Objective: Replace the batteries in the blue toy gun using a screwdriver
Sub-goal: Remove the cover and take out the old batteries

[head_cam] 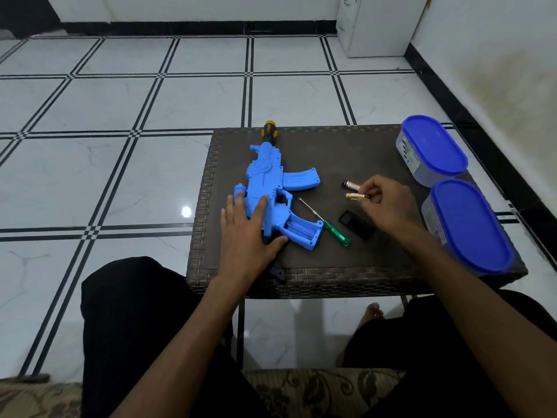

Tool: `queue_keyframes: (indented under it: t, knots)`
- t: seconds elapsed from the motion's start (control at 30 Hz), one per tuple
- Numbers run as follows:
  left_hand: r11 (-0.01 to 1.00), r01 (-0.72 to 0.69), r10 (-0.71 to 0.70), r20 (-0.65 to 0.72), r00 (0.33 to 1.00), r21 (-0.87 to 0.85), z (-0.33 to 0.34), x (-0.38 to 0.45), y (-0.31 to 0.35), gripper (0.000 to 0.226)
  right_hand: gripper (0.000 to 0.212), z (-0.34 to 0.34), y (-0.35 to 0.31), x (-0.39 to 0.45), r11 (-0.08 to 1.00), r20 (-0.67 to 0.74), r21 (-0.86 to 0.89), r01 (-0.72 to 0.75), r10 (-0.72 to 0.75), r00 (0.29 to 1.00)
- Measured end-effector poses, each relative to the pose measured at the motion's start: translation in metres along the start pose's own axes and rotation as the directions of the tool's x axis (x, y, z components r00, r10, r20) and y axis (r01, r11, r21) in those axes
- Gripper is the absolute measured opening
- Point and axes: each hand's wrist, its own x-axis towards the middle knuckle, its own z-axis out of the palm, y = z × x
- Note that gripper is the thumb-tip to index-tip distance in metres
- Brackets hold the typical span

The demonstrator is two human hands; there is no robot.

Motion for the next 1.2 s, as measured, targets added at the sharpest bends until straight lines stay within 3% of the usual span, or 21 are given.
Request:
queue_keyframes:
  t: [0.23, 0.37, 0.47, 0.63, 0.8, 1.0, 1.2]
  knots:
    - [0.993, 0.075, -0.076, -0.004, 0.997, -0.093, -0.005, 0.004, 0.002, 0.076, 0.019, 0.015, 0.003, 0.000, 0.980, 0.016, -0.186, 0.069, -0.067, 0.998]
    - [0.988, 0.124, -0.126, -0.016, 0.992, -0.088, -0.002, 0.004, 0.011, 0.076, 0.017, 0.017, -0.012, -0.018, 0.943, -0.024, -0.272, 0.193, -0.207, 0.978]
    - [0.986, 0.153, -0.153, 0.004, 0.988, -0.073, -0.003, 0.005, 0.015, 0.076, 0.017, 0.022, -0.022, -0.034, 0.907, 0.068, -0.283, 0.312, -0.306, 0.950]
    - [0.992, 0.121, -0.121, -0.001, 0.993, -0.018, -0.007, 0.005, 0.018, 0.069, 0.036, 0.029, -0.023, -0.045, 0.878, 0.229, -0.341, 0.336, -0.269, 0.935]
    - [0.990, -0.008, 0.020, -0.092, 0.996, 0.139, -0.016, 0.003, 0.025, 0.064, 0.021, 0.033, -0.027, -0.045, 0.889, 0.166, -0.357, 0.287, -0.242, 0.956]
    - [0.872, -0.245, 0.366, -0.232, 0.901, 0.424, -0.033, 0.014, 0.030, 0.060, 0.022, 0.024, -0.033, -0.048, 0.971, -0.028, -0.199, 0.129, -0.138, 0.990]
    - [0.856, -0.225, 0.356, -0.215, 0.909, 0.465, -0.036, 0.015, 0.032, 0.064, 0.015, 0.011, -0.043, -0.059, 0.992, -0.125, 0.063, 0.112, -0.104, 0.987]
